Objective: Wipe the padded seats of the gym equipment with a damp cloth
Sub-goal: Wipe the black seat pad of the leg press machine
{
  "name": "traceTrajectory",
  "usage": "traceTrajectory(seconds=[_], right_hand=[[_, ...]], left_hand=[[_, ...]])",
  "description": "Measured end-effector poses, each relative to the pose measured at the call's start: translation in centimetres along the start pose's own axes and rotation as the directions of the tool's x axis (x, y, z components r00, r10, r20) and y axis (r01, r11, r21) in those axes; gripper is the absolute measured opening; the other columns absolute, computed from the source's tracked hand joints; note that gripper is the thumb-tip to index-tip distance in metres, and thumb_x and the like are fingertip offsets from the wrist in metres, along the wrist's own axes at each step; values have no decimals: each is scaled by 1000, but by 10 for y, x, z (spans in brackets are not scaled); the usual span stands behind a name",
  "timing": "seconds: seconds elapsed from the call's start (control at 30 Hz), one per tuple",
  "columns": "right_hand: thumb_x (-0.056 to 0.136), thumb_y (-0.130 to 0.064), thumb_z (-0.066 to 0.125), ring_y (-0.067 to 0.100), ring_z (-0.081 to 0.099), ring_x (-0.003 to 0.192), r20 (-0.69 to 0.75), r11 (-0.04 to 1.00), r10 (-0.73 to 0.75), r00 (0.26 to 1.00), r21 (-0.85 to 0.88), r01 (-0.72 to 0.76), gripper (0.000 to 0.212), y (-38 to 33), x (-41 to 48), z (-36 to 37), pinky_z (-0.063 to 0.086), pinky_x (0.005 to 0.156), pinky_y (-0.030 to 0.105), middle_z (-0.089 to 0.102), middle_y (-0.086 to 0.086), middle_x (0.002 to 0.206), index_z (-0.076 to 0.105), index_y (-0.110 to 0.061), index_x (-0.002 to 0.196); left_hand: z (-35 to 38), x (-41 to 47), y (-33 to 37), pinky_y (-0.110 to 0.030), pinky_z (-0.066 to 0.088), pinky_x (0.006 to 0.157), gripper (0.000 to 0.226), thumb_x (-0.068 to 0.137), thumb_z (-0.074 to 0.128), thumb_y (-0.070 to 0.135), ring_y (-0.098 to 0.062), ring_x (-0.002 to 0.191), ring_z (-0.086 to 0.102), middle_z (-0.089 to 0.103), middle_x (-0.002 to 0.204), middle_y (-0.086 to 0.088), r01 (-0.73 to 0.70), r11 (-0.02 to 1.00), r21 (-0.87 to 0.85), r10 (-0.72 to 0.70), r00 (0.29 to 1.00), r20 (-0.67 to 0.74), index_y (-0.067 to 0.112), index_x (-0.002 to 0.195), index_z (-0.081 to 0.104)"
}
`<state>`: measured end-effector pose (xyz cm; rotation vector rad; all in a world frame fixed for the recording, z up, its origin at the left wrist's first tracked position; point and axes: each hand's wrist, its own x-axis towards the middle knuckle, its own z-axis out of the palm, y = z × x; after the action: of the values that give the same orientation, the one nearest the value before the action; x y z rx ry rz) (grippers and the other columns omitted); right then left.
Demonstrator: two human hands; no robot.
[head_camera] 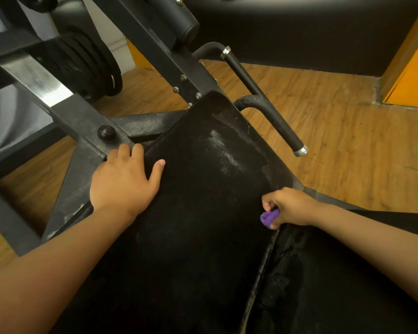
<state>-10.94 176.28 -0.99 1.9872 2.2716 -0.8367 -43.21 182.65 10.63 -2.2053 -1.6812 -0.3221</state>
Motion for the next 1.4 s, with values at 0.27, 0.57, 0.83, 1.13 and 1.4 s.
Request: traceTrajectory(seconds=[0.27, 0.57, 0.83, 1.13, 1.4], right_hand=[[66, -26, 82, 6, 57, 70, 50, 996, -70, 996, 58, 67, 30, -16, -10, 17, 45, 66, 30, 63, -4, 74, 52, -27, 73], [68, -27, 82, 4, 51, 67, 144, 995, -94, 985, 55, 87, 33, -36, -17, 25, 40, 61, 28, 55, -8, 70, 49, -27, 74], [70, -29, 81, 4, 51, 68, 108, 994, -104, 989, 41, 100, 36, -49, -28, 35, 33, 57, 23, 54, -10, 71, 45, -30, 71], [78, -32, 73, 7, 52, 83, 168, 980, -196, 966, -11, 200, 25, -79, -49, 50, 43, 69, 23, 56, -5, 95, 53, -21, 90], [71, -34, 79, 7, 56, 79, 170, 966, -237, 956, 143, 214, 29, -91, -53, 69, 50, 72, 33, 59, -5, 85, 53, -24, 78]], left_hand=[[0, 0, -1, -35, 33, 60, 56, 95, 34, 55, -34, 94, 55, 55, 102, -15, -2, 1000, 8, 3, 1000, -6, 7, 115, 53], [1, 0, 0, -37, 32, 63, 55, 96, 35, 54, -37, 100, 53, 54, 108, -17, -4, 1000, -6, 4, 1000, -12, 5, 116, 51], [0, 0, 1, -38, 32, 63, 55, 96, 34, 54, -37, 102, 52, 54, 110, -18, -6, 1000, 4, 6, 1000, -6, 5, 116, 51], [-1, 0, 1, -38, 33, 64, 55, 96, 34, 54, -36, 103, 52, 54, 112, -17, -2, 1000, 9, 2, 1000, 7, 6, 118, 50], [1, 0, 1, -39, 35, 67, 55, 97, 33, 54, -35, 102, 53, 54, 113, -17, -3, 1000, -4, 3, 1000, 3, 6, 118, 50]])
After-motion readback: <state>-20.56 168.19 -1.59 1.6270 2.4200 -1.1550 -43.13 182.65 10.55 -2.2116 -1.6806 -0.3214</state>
